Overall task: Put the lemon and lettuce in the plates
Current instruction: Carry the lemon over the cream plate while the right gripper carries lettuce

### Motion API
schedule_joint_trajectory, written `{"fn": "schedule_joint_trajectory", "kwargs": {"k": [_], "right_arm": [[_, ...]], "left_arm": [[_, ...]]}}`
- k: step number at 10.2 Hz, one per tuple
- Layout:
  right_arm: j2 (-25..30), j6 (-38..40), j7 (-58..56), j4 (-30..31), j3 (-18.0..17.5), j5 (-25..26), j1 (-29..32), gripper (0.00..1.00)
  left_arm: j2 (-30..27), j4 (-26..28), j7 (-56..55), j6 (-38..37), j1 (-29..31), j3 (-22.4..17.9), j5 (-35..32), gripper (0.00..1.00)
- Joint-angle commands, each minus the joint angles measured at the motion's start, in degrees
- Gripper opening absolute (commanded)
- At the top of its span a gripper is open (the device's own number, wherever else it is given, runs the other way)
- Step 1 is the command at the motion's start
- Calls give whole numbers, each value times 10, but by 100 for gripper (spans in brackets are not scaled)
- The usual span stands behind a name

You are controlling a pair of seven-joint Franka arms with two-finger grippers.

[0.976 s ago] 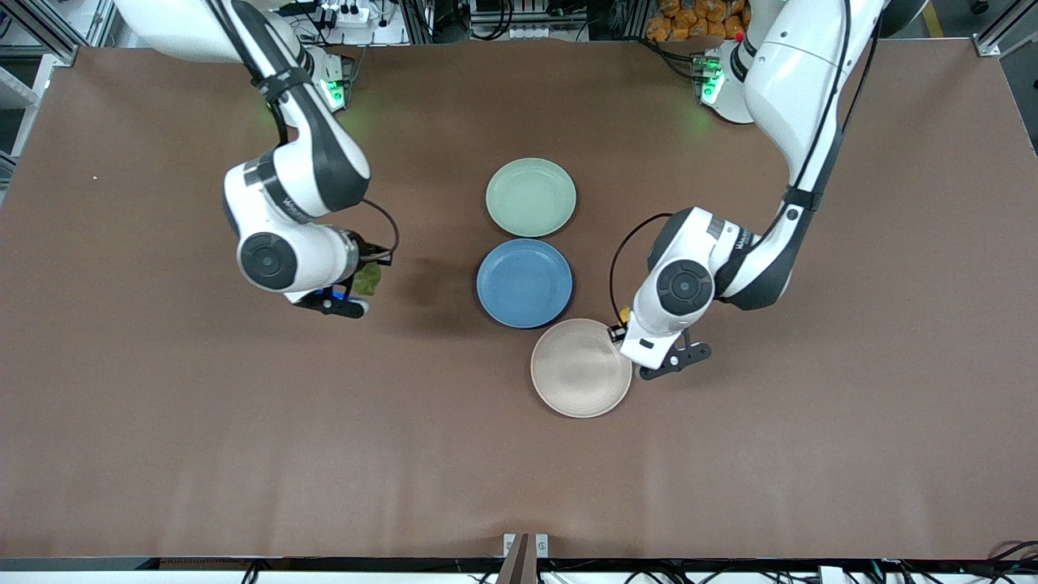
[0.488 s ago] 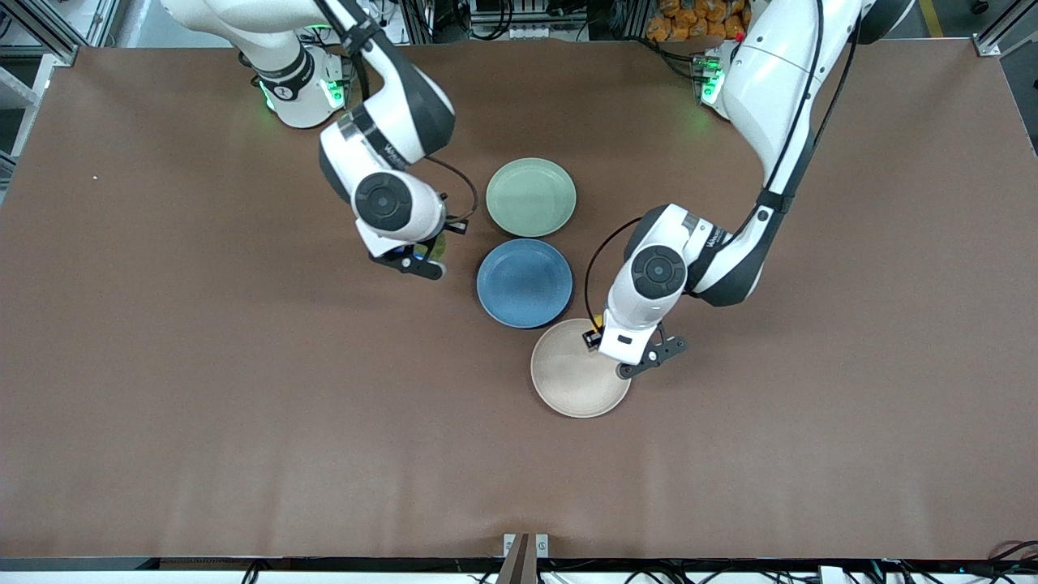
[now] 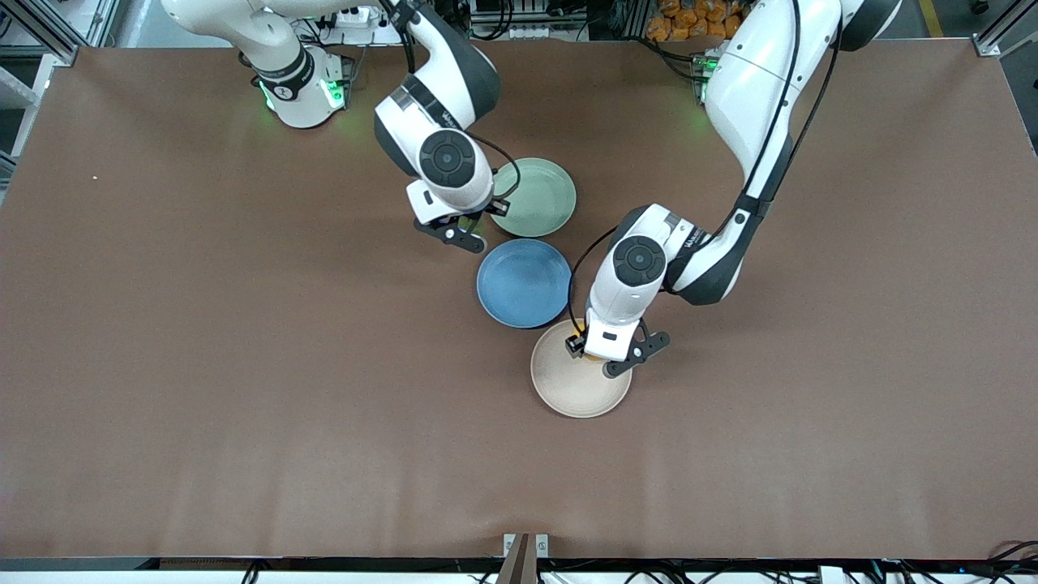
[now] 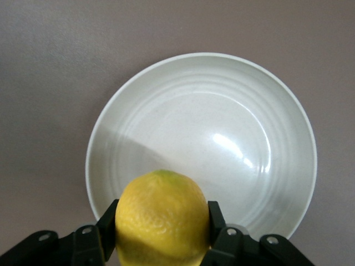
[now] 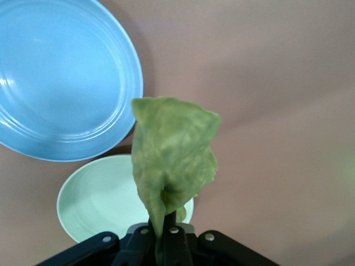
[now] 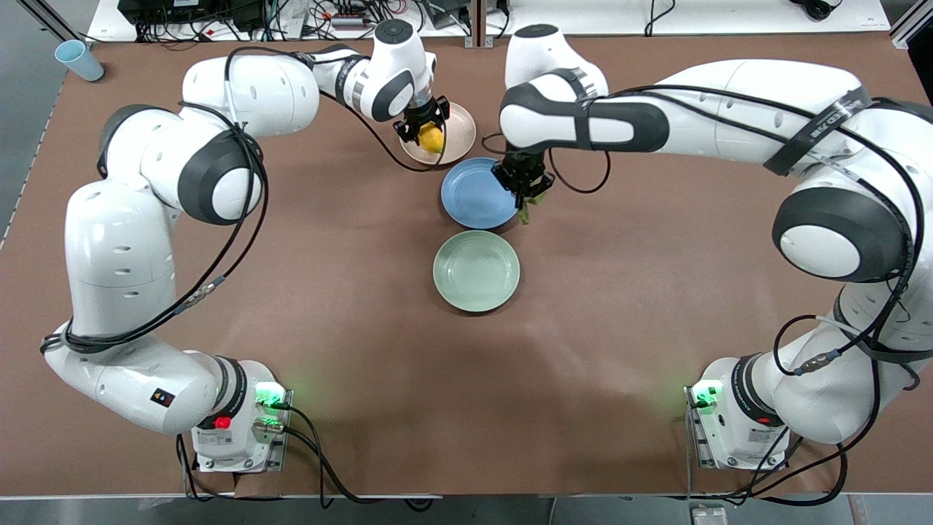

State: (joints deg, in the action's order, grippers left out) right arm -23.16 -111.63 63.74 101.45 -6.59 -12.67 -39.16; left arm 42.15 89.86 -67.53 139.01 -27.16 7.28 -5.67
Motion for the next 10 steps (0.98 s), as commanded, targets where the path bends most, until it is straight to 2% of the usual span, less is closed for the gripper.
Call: {"fn": "schedule_joint_trajectory", "kwargs": {"k": [1,2,6,10], "right_arm": [[-28,-56,72,-4,6,-10,-37,0],[-36,-67,89,-4,6,-9,-48,0],[-48,-80,137,1,8,-3,-95,0],[-87,-129,154,1,10,3,-117,1]], "left_arm": [[7,-7,-23,11,-13,-12,-53,100],[7,-4,-29,11,-15,-11,-87,100],[0,1,-22,0,-2,-11,-94,100],[-30,0,80,-96,38,-8,-86,100]]}}
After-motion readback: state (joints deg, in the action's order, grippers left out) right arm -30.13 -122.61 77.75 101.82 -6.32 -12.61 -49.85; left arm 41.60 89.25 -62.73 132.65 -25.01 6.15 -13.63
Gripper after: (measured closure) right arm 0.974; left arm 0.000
